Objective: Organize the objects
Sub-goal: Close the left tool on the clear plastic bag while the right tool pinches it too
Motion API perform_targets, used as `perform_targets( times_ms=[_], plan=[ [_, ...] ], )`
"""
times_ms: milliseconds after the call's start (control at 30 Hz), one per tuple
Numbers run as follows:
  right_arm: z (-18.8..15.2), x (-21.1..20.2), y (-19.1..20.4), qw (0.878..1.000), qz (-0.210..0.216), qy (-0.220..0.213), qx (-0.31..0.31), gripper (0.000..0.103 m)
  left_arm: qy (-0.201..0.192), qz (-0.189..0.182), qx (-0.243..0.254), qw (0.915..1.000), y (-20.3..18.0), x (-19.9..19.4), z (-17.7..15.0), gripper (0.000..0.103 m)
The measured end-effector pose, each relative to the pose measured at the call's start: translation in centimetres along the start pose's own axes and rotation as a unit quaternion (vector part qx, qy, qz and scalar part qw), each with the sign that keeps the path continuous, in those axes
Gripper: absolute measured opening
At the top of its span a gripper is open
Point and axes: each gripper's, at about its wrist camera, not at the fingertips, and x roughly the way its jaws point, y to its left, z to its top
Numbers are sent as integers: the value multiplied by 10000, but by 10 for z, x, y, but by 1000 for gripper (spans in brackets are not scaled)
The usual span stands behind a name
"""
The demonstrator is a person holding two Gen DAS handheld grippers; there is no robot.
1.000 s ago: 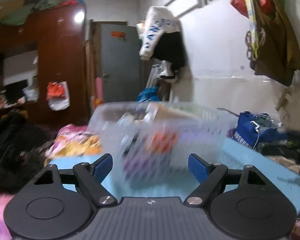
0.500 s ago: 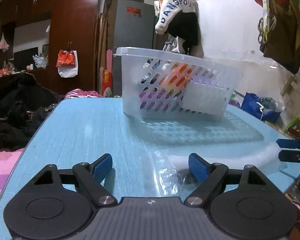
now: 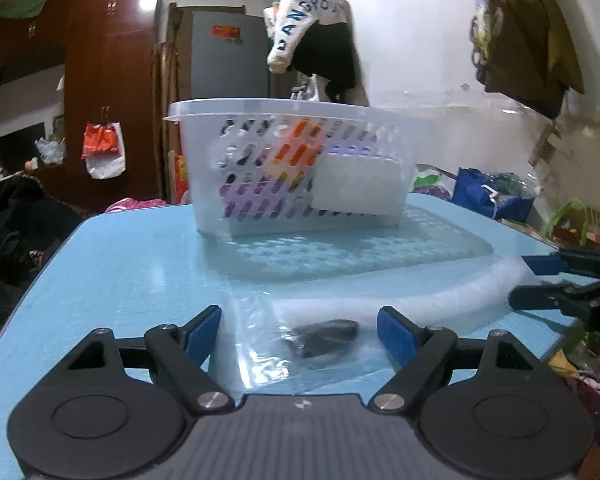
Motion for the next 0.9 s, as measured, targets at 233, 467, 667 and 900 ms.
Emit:
perform_targets(
  times_ms=[233,467,667,900],
  plan=[
    [-1,-1,3,10000,-19,-4,-82,62,-40,-2,61,10000,-4,1,-2,86],
    [-1,-2,1,9999,-11,-16,-125,62,-83,-29,126,9999,-8,2,-3,83],
    [-1,-3,2,9998,18,-31,-190,58,-109,-154,263,9995,-15,1,-3,63],
    [-1,-3,1,9998,17,-43,-188,48,-147,-228,258,9993,-17,0,-3,49]
  ],
)
